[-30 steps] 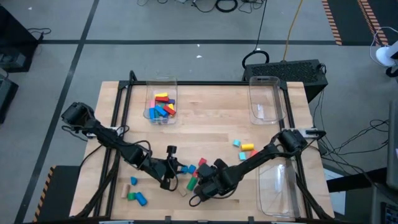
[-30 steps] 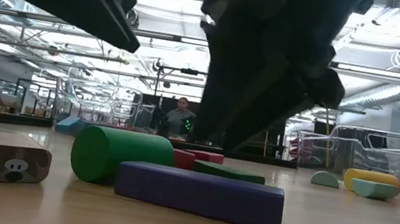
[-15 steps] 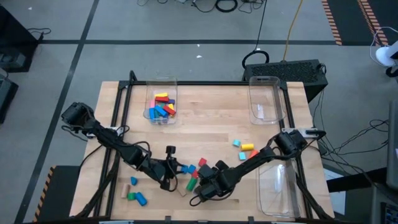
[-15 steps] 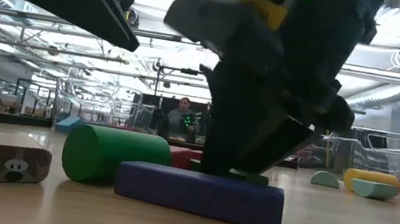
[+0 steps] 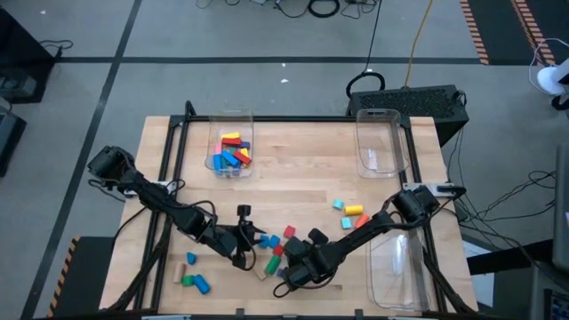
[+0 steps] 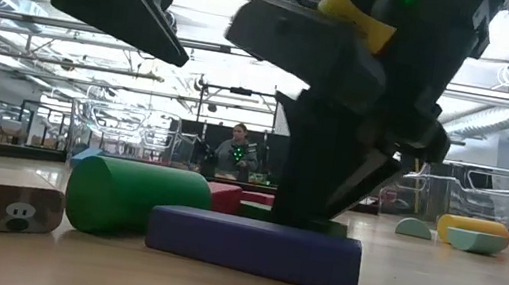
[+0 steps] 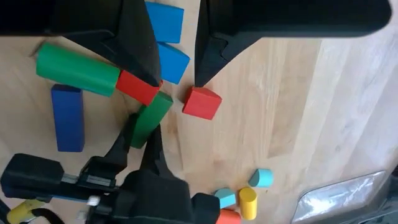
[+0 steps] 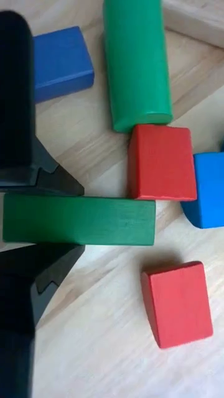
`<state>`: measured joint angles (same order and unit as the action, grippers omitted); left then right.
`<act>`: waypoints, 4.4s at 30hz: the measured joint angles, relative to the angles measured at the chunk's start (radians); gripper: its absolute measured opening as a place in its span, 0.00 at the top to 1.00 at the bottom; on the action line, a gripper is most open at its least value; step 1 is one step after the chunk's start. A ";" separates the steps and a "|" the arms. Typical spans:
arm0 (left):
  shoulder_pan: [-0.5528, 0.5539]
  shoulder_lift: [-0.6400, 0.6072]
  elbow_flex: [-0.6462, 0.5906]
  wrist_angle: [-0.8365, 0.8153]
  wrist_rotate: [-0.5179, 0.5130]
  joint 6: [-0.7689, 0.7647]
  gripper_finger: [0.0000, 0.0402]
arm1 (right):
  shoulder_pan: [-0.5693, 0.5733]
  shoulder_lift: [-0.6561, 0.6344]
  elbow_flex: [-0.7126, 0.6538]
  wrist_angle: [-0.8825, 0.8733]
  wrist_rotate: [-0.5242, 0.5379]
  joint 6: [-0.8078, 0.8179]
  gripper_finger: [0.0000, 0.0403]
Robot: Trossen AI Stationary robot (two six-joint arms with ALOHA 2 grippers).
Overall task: Sort blocks by size
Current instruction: Put the green rectangle block into the top left transparent bin
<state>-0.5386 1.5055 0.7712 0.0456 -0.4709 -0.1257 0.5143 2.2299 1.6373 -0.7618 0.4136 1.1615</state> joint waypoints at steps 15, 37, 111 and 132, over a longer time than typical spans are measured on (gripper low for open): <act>0.005 0.000 0.000 0.002 -0.020 -0.065 0.75 | 0.040 -0.011 -0.002 -0.015 0.373 -0.131 0.80; 0.059 0.000 0.000 0.176 -0.087 -0.307 0.40 | 0.064 -0.014 0.000 0.067 0.824 -0.585 0.80; 0.604 -0.263 0.000 -0.414 -0.245 -0.209 0.85 | 0.042 -0.050 -0.080 -0.317 0.678 0.189 0.43; 0.812 -0.259 -0.132 -0.431 -0.237 -0.262 0.74 | 0.037 -0.050 -0.094 -0.236 0.654 0.129 0.43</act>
<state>0.2734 1.2461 0.6388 -0.3851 -0.7078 -0.3879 0.5510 2.1803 1.5429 -0.9981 1.0672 1.2904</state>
